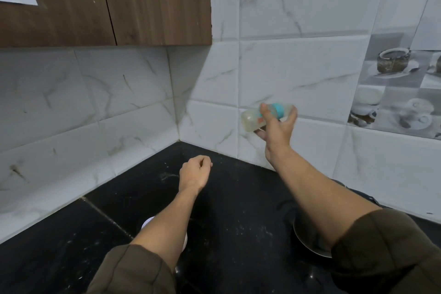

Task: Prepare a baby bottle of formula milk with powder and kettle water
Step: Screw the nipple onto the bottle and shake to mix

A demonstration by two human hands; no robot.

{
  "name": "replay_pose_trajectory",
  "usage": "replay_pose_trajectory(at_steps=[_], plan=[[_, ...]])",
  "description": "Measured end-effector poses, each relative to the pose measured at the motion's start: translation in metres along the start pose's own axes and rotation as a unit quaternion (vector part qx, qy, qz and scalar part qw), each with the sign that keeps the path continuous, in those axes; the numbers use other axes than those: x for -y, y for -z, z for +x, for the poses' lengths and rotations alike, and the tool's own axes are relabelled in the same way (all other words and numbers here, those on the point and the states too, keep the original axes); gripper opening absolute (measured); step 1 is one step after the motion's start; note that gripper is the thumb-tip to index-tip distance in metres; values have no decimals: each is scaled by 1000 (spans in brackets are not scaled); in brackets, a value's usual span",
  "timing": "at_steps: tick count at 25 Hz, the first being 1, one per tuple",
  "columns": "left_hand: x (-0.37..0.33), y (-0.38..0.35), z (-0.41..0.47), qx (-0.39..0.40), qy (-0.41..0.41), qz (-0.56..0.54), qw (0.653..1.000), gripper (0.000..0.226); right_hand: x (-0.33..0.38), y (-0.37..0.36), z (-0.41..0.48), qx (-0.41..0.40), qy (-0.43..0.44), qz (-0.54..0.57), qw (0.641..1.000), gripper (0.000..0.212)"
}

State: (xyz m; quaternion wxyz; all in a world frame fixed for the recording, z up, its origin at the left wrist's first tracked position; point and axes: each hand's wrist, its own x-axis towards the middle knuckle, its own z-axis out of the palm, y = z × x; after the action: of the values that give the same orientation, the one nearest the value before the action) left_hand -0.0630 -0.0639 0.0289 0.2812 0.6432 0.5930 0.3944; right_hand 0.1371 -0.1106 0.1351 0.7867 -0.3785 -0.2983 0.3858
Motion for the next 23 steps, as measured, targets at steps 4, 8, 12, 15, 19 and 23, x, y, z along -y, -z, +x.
replay_pose_trajectory(at_steps=[4,8,12,15,19,23], plan=[[3,-2,5,12,-22,58,998,23,-2,-16,-20,256,-60,-176,949,88],[8,5,6,-10,-37,86,996,32,10,-27,-8,96,-16,-7,995,85],[10,8,7,-19,-42,101,994,33,23,-38,-2,117,-42,26,992,81],[6,8,8,-13,-50,107,993,32,21,-41,-19,312,-56,-151,936,82],[7,13,11,-19,-50,99,994,32,24,-47,-11,174,-24,-12,984,80],[11,16,13,-22,-42,105,993,32,32,-54,-4,131,-41,55,989,80]])
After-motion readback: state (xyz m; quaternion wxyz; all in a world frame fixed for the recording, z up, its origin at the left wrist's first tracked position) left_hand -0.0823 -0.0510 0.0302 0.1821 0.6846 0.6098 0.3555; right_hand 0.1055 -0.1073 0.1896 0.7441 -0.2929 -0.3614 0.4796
